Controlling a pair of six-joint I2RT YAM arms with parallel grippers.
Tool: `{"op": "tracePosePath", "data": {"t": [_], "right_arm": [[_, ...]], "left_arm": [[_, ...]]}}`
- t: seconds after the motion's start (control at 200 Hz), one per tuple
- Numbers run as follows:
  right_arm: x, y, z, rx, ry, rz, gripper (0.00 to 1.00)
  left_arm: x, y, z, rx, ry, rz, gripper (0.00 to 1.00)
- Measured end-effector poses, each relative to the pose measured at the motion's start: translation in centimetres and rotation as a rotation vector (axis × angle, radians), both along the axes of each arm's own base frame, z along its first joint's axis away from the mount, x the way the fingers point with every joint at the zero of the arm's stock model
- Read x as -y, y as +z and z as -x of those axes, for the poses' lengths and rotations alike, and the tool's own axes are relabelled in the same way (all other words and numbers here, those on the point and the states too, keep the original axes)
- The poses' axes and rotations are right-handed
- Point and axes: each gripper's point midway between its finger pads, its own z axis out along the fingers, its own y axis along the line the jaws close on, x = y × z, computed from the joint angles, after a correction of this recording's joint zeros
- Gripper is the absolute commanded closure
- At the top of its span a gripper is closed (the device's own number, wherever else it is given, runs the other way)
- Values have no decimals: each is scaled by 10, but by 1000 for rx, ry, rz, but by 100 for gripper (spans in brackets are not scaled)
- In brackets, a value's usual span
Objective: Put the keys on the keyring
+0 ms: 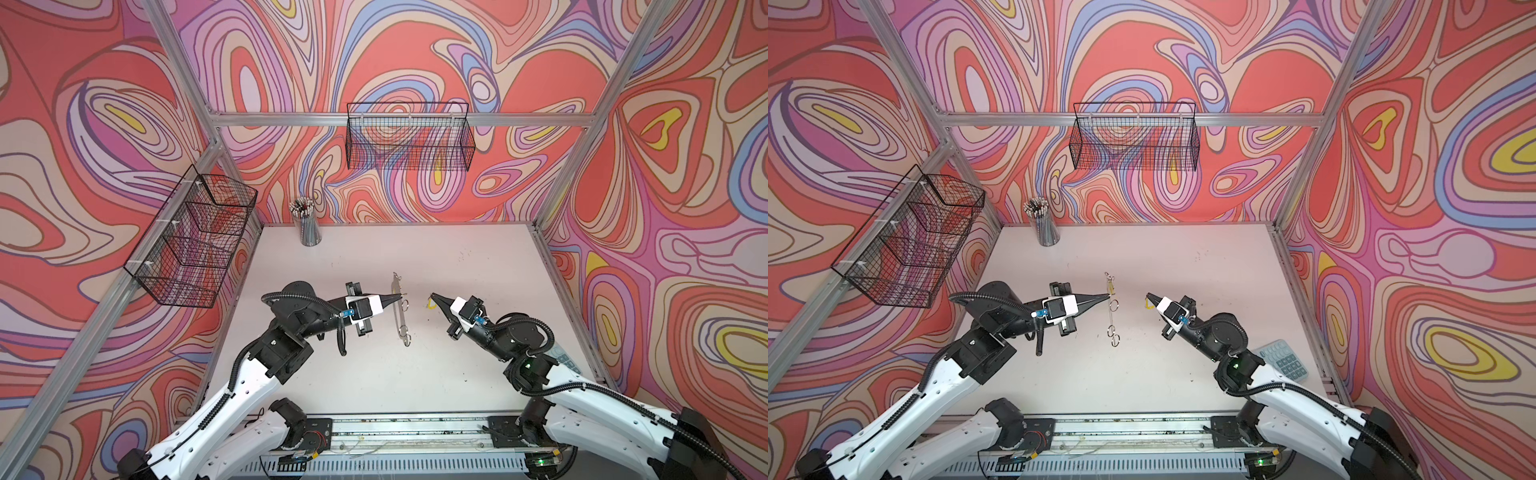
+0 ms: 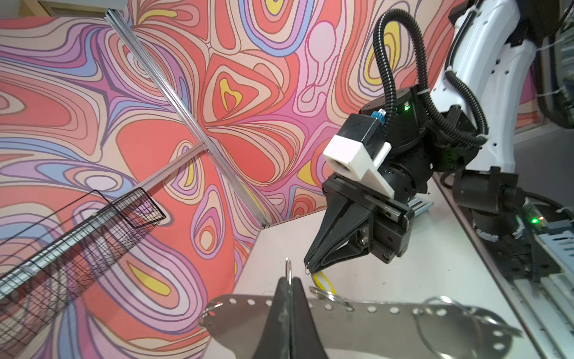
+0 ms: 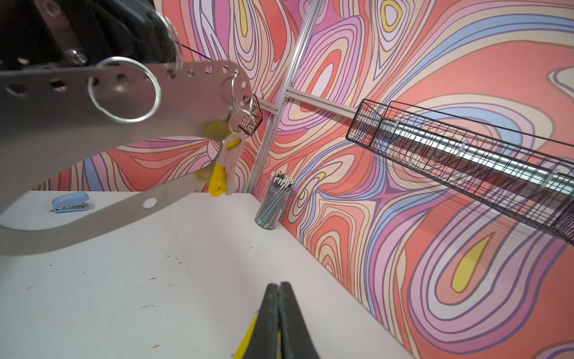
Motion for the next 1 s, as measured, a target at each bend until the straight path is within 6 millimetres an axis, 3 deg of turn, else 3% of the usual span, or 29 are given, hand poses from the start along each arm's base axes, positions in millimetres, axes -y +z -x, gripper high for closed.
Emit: {"op": "tracePosePath", "data": {"t": [0.295,1.002], "right_arm": [[-1,0,-1,-4,0,4,100],[-2,-4,-2,-21,1,21,100]], "left_arm": [[-5,-14,-10,108,94,-52,100],[-9,-3,-10,227,131,-54,100]]}}
